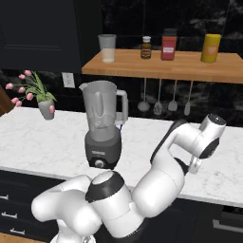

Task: Close the lid blender by securely placing the lid on top.

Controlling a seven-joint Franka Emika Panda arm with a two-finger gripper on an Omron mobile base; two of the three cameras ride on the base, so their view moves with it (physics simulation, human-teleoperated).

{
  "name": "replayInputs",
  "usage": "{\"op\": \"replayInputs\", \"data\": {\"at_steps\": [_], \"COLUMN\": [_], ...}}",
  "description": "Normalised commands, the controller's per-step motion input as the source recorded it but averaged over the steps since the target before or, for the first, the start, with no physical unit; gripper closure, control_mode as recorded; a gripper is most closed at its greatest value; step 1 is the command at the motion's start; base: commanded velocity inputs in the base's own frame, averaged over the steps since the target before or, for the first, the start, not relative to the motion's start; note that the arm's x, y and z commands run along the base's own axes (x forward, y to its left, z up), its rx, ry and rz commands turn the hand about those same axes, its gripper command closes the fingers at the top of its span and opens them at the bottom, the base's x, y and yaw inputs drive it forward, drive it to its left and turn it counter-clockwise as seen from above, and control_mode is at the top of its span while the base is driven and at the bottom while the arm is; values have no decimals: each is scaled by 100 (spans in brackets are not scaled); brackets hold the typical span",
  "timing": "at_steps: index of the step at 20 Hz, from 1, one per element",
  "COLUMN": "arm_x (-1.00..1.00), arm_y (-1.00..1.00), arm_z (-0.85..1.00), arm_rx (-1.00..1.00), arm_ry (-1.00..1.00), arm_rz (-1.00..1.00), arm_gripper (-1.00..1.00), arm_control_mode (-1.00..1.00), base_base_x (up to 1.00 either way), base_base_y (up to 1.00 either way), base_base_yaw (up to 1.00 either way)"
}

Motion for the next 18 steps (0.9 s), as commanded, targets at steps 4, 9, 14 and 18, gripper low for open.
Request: {"op": "replayInputs", "data": {"at_steps": [4,9,14,18], "arm_x": [0,-14,3,5], "arm_y": [-12,3,25,20], "arm_z": [-12,-18,0,-2], "arm_rx": [0,2,0,0], "arm_ry": [0,0,1,7], "arm_rz": [8,8,0,0], "arm_gripper": [-100,-100,-100,-100], "arm_control_mode": [-100,-100,-100,-100], "base_base_x": [0,0,0,0], "base_base_y": [0,0,0,0], "base_base_yaw": [0,0,0,0]}}
